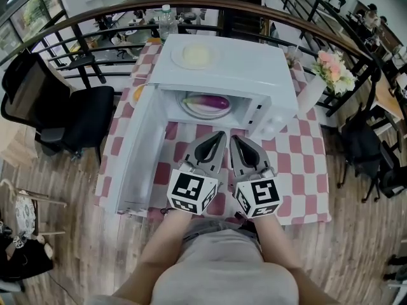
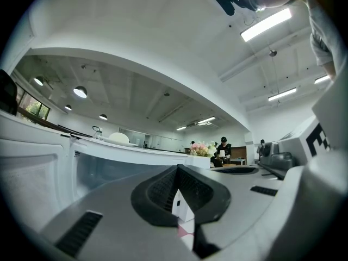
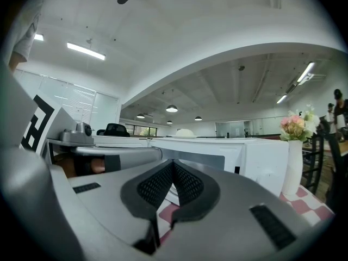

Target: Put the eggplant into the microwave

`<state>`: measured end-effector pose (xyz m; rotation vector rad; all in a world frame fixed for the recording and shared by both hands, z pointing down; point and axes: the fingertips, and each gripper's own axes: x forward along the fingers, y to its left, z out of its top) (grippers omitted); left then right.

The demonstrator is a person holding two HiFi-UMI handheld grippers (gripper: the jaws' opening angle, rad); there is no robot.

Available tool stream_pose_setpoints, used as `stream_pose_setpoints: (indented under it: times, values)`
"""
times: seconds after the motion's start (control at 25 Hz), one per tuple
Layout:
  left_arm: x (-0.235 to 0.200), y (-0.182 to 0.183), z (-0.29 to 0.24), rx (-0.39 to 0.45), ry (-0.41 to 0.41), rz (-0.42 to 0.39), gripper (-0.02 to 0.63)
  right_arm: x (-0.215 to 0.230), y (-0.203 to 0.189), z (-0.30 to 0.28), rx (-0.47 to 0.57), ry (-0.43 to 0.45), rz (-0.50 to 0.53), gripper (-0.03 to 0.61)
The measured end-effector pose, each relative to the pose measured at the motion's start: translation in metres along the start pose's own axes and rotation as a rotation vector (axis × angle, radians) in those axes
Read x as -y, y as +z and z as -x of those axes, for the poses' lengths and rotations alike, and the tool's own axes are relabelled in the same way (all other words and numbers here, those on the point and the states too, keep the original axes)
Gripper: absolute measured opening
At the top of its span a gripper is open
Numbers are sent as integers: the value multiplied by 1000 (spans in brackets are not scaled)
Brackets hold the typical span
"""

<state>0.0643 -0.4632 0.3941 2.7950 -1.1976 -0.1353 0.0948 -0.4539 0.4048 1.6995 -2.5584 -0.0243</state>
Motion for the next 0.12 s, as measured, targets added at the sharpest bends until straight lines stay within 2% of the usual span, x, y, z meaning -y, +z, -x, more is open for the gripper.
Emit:
stream_pose_setpoints:
  times: [0.12]
  values:
    - [2, 1, -2, 4, -4, -13, 2, 2, 1, 0, 10, -4, 14, 23]
